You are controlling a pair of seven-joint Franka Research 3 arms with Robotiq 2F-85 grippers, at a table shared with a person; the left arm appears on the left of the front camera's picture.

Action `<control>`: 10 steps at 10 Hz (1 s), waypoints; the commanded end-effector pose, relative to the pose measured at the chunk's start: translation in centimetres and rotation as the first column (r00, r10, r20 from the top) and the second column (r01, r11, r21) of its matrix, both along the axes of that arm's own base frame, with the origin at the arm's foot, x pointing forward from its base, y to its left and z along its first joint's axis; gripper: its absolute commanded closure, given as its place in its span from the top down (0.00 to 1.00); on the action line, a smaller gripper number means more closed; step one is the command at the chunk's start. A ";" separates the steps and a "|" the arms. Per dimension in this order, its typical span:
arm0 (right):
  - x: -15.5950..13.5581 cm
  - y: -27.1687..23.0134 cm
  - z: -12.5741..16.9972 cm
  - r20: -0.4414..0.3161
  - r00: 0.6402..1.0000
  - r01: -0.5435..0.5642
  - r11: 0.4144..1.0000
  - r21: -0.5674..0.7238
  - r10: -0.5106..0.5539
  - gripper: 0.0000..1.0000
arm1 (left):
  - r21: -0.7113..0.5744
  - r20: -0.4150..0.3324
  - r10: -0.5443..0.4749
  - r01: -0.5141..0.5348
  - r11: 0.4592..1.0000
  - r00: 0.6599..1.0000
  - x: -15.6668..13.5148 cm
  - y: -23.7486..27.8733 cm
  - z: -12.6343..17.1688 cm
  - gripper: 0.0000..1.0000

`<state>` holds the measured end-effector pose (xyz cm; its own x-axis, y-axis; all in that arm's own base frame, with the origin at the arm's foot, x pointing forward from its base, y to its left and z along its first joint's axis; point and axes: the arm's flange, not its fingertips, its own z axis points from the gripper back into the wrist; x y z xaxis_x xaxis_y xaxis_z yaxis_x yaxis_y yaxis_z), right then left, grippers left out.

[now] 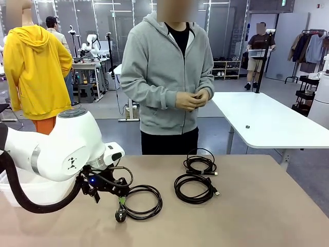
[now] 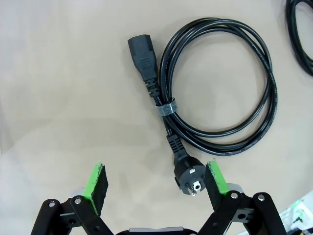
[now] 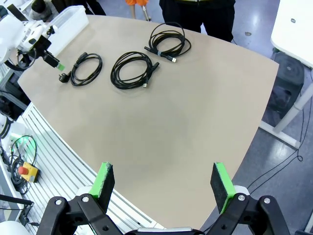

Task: Organize and store the cables.
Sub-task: Place the Power Cable into the Organizing box.

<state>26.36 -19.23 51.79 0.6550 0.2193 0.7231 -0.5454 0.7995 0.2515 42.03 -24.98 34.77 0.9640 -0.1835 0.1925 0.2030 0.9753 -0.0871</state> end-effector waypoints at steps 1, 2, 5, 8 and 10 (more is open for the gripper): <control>0.0 -0.1 0.0 0.013 1.000 -0.015 1.000 -0.002 0.015 1.00 | 0.018 -0.003 0.016 -0.016 1.000 1.000 0.7 -1.3 0.1 1.00; 0.0 -0.1 0.0 0.013 1.000 -0.015 1.000 -0.002 0.015 1.00 | 0.011 0.000 0.021 -0.021 1.000 1.000 0.9 -1.5 0.1 1.00; 0.0 -0.1 0.0 0.013 1.000 -0.015 1.000 -0.002 0.015 1.00 | 0.011 -0.019 0.064 -0.064 0.998 0.998 2.0 -2.7 -0.3 1.00; 0.0 -0.1 0.0 0.013 1.000 -0.015 1.000 -0.002 0.015 1.00 | 0.020 -0.045 0.130 -0.129 0.991 0.991 3.1 -3.3 -0.9 1.00; 0.0 -0.1 0.0 0.013 1.000 -0.015 1.000 -0.002 0.015 1.00 | 0.022 -0.058 0.183 -0.182 0.983 0.981 3.8 -3.2 -1.8 1.00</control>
